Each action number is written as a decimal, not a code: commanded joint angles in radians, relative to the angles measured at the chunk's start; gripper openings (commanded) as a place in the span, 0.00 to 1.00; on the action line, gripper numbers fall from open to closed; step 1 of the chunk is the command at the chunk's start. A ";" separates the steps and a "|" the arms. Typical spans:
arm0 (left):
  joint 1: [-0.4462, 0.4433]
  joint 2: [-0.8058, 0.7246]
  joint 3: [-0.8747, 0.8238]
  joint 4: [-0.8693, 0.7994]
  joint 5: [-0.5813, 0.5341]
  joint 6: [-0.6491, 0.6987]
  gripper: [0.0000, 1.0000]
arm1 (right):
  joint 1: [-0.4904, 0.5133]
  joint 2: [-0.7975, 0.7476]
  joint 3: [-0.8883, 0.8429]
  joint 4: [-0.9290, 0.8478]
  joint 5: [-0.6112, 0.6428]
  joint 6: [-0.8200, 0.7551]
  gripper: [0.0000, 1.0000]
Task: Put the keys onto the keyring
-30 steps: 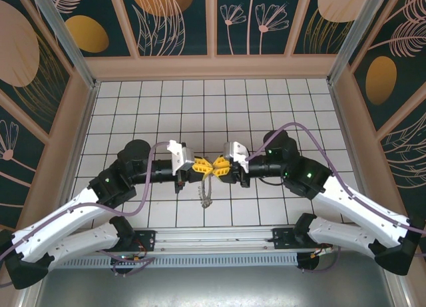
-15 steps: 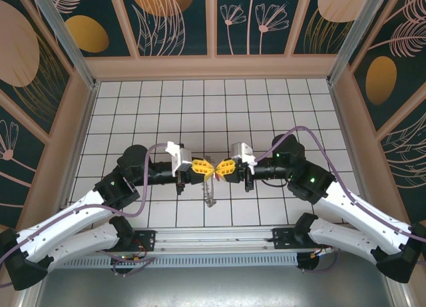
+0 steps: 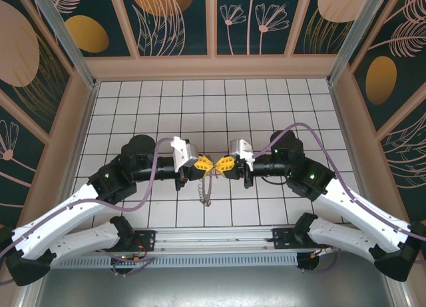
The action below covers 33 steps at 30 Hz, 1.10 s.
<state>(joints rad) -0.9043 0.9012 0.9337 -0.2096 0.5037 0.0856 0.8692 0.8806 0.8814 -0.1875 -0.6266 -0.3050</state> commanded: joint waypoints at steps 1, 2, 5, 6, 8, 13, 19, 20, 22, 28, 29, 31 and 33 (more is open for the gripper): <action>-0.004 0.032 0.033 -0.082 -0.007 0.045 0.03 | -0.007 0.003 0.045 0.007 0.007 -0.020 0.00; -0.003 0.037 0.033 -0.085 -0.003 0.048 0.00 | -0.006 0.003 0.047 0.005 0.007 -0.021 0.00; -0.003 0.045 0.033 -0.087 0.007 0.052 0.00 | -0.007 0.003 0.051 -0.006 0.013 -0.027 0.00; -0.003 0.043 0.033 -0.082 0.011 0.051 0.00 | -0.007 0.003 0.053 -0.009 0.014 -0.030 0.00; -0.003 0.029 0.033 -0.049 0.017 0.034 0.00 | -0.007 0.004 0.054 -0.012 0.016 -0.034 0.00; -0.004 -0.059 -0.045 0.147 0.031 -0.049 0.00 | -0.007 0.012 0.049 -0.012 0.009 -0.028 0.00; -0.003 -0.108 -0.118 0.336 0.077 -0.126 0.00 | -0.007 0.020 0.044 -0.006 -0.010 -0.011 0.00; -0.003 -0.109 -0.128 0.359 0.079 -0.134 0.00 | -0.007 0.024 0.046 -0.007 -0.021 -0.009 0.00; -0.003 -0.113 -0.152 0.410 0.085 -0.151 0.00 | -0.006 0.032 0.047 -0.004 -0.034 -0.005 0.00; -0.003 -0.104 -0.193 0.524 0.109 -0.182 0.00 | -0.007 0.056 0.059 -0.022 -0.045 0.003 0.00; -0.003 -0.100 -0.196 0.536 0.115 -0.185 0.00 | -0.007 0.063 0.064 -0.028 -0.047 0.002 0.00; -0.003 -0.091 -0.202 0.556 0.128 -0.195 0.00 | -0.006 0.072 0.069 -0.030 -0.044 0.001 0.00; -0.002 -0.086 -0.207 0.571 0.134 -0.204 0.00 | -0.007 0.073 0.064 -0.018 -0.046 0.000 0.00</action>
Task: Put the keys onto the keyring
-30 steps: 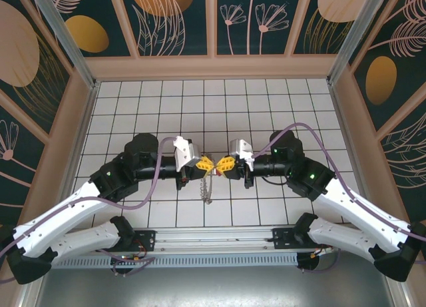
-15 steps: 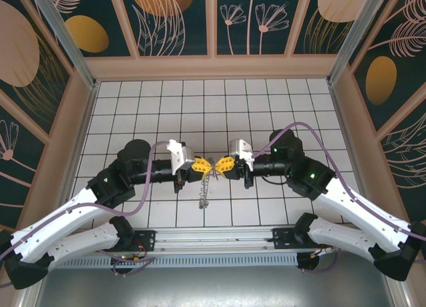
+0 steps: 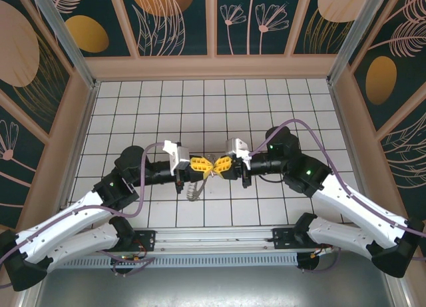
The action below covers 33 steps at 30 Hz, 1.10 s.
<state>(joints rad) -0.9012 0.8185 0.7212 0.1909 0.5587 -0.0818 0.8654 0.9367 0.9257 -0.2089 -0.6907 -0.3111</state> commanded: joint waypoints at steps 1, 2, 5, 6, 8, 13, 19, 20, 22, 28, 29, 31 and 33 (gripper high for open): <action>-0.006 -0.003 0.003 0.178 0.081 -0.039 0.00 | -0.003 0.016 0.017 0.017 0.014 0.009 0.00; -0.006 -0.003 -0.002 0.187 0.084 -0.043 0.00 | -0.002 0.014 0.013 0.029 0.010 0.012 0.00; -0.006 -0.002 -0.006 0.200 0.090 -0.049 0.00 | -0.003 0.019 0.012 0.052 0.007 0.017 0.00; -0.006 -0.003 -0.006 0.203 0.092 -0.052 0.00 | -0.003 0.021 0.013 0.054 0.004 0.017 0.00; -0.007 -0.007 -0.006 0.199 0.090 -0.053 0.00 | -0.003 0.026 0.017 0.054 0.006 0.017 0.00; -0.006 -0.015 0.003 0.167 0.088 -0.037 0.00 | -0.006 -0.010 0.002 0.065 0.044 0.022 0.00; -0.006 -0.021 0.020 0.119 0.083 -0.016 0.00 | -0.015 -0.072 -0.002 0.070 0.054 0.035 0.00; -0.005 -0.022 0.021 0.113 0.083 -0.013 0.00 | -0.016 -0.079 0.001 0.069 0.054 0.035 0.00; -0.005 -0.024 0.024 0.108 0.081 -0.010 0.00 | -0.017 -0.093 0.000 0.070 0.054 0.039 0.00; -0.006 -0.034 0.026 0.095 0.082 -0.009 0.00 | -0.019 -0.109 0.003 0.069 0.059 0.044 0.00; -0.005 -0.036 0.027 0.093 0.081 -0.009 0.00 | -0.021 -0.112 0.003 0.068 0.058 0.045 0.00; -0.006 -0.041 0.029 0.083 0.082 -0.008 0.00 | -0.020 -0.119 0.003 0.070 0.060 0.047 0.00; -0.007 -0.044 0.030 0.073 0.085 -0.006 0.00 | -0.022 -0.123 0.003 0.071 0.062 0.048 0.00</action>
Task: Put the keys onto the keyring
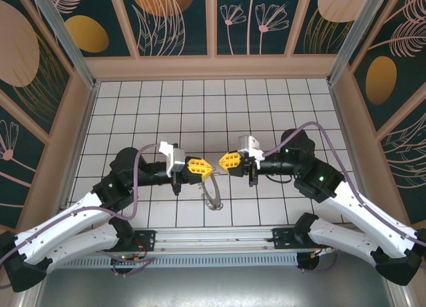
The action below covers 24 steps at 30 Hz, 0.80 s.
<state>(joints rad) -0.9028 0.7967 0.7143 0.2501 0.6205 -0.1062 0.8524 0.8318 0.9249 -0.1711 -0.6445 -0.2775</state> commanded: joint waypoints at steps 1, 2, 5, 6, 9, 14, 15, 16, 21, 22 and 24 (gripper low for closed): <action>-0.004 -0.021 0.037 0.009 0.025 0.019 0.00 | -0.009 -0.018 0.004 0.032 0.014 0.015 0.00; -0.005 -0.021 0.038 0.006 0.026 0.019 0.00 | -0.009 -0.017 0.003 0.033 0.014 0.014 0.00; -0.005 -0.021 0.037 0.005 0.025 0.020 0.00 | -0.009 -0.016 -0.004 0.033 0.015 0.014 0.00; -0.004 -0.021 0.039 0.006 0.024 0.021 0.00 | -0.009 -0.016 -0.006 0.034 0.021 0.016 0.00; -0.005 -0.025 0.042 0.004 0.027 0.025 0.00 | -0.009 -0.024 -0.036 0.043 0.027 0.022 0.21; -0.005 -0.031 0.051 -0.010 0.028 0.035 0.00 | -0.007 -0.072 -0.144 0.117 -0.025 0.055 0.50; -0.004 -0.031 0.053 -0.009 0.030 0.035 0.00 | -0.007 -0.078 -0.158 0.126 -0.029 0.061 0.53; -0.005 -0.032 0.054 -0.010 0.029 0.035 0.00 | -0.007 -0.082 -0.173 0.137 -0.033 0.069 0.55; -0.005 -0.028 0.060 -0.015 0.021 0.040 0.00 | -0.001 -0.079 -0.214 0.200 -0.073 0.110 0.69; -0.004 -0.024 0.063 -0.014 0.020 0.040 0.00 | 0.000 -0.075 -0.219 0.215 -0.073 0.115 0.70; -0.004 -0.021 0.062 -0.013 0.019 0.038 0.00 | 0.002 -0.067 -0.226 0.245 -0.077 0.123 0.71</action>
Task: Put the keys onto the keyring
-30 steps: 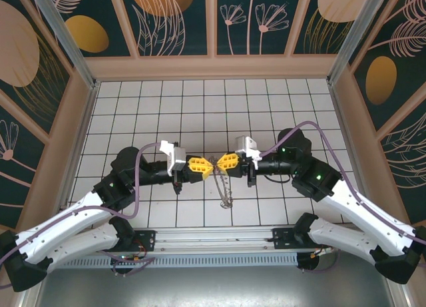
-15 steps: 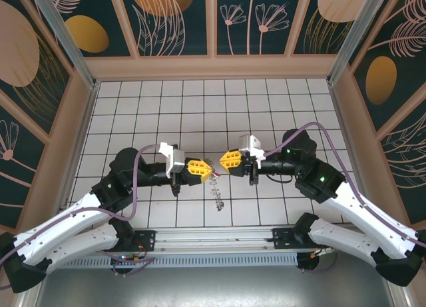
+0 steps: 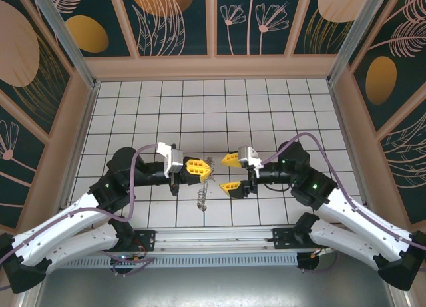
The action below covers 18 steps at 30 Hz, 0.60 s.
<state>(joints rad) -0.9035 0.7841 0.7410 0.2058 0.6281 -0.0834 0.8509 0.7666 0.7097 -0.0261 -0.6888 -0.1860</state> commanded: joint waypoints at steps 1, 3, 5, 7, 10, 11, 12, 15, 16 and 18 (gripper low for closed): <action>-0.004 -0.007 0.036 0.033 0.010 0.015 0.00 | 0.006 0.004 -0.016 0.125 -0.041 0.040 0.71; -0.004 -0.006 0.036 0.032 0.004 0.015 0.00 | 0.009 0.015 -0.022 0.163 -0.051 0.052 0.71; -0.004 -0.006 0.036 0.030 0.001 0.014 0.00 | 0.014 0.022 -0.027 0.192 -0.060 0.059 0.71; -0.004 -0.005 0.037 0.028 0.000 0.014 0.00 | 0.018 0.029 -0.032 0.221 -0.082 0.069 0.71; -0.004 -0.001 0.040 0.023 -0.002 0.016 0.00 | 0.031 0.044 -0.028 0.226 -0.087 0.070 0.67; -0.004 -0.002 0.040 0.022 -0.001 0.016 0.00 | 0.034 0.049 -0.027 0.226 -0.086 0.068 0.65; -0.003 -0.002 0.039 0.022 -0.003 0.017 0.00 | 0.039 0.054 -0.027 0.229 -0.086 0.069 0.62; -0.003 -0.002 0.038 0.021 -0.009 0.017 0.00 | 0.056 0.064 -0.027 0.239 -0.082 0.073 0.57; -0.003 -0.002 0.038 0.021 -0.009 0.017 0.00 | 0.061 0.068 -0.027 0.241 -0.075 0.071 0.55; -0.003 0.000 0.039 0.021 -0.009 0.016 0.00 | 0.069 0.072 -0.027 0.242 -0.067 0.067 0.52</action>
<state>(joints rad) -0.9035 0.7872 0.7456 0.2039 0.6205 -0.0830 0.9062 0.8356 0.6903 0.1616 -0.7532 -0.1204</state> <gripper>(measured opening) 0.041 0.532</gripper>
